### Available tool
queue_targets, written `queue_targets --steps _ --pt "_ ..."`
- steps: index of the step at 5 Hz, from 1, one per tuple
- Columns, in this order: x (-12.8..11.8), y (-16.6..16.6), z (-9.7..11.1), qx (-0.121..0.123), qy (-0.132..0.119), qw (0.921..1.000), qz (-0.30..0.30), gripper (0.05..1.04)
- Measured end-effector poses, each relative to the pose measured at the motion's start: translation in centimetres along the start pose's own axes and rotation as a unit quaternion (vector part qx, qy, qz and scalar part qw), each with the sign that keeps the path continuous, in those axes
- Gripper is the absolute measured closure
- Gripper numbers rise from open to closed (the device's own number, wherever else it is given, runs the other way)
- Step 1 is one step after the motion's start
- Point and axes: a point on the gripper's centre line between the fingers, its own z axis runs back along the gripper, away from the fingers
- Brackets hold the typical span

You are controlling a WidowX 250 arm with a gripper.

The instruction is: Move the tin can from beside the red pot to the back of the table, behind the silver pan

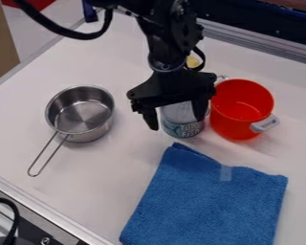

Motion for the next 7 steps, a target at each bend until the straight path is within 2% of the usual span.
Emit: queue_targets --steps 1,2,4,5,6,7 --pt "-0.4 0.4 -0.6 0.01 0.01 0.9999 0.001 0.083" --pt "-0.7 0.3 -0.9 0.008 0.011 0.9999 0.007 0.083" --pt "-1.2 0.0 -1.3 0.037 0.037 0.9986 0.005 0.083" --pt "-0.7 -0.2 -2.3 0.067 0.048 0.9962 0.027 0.083" --pt "-0.6 -0.2 -2.9 0.076 0.048 0.9955 0.031 0.083" --pt "-0.2 -0.2 -3.1 0.076 0.037 0.9954 0.044 0.083"
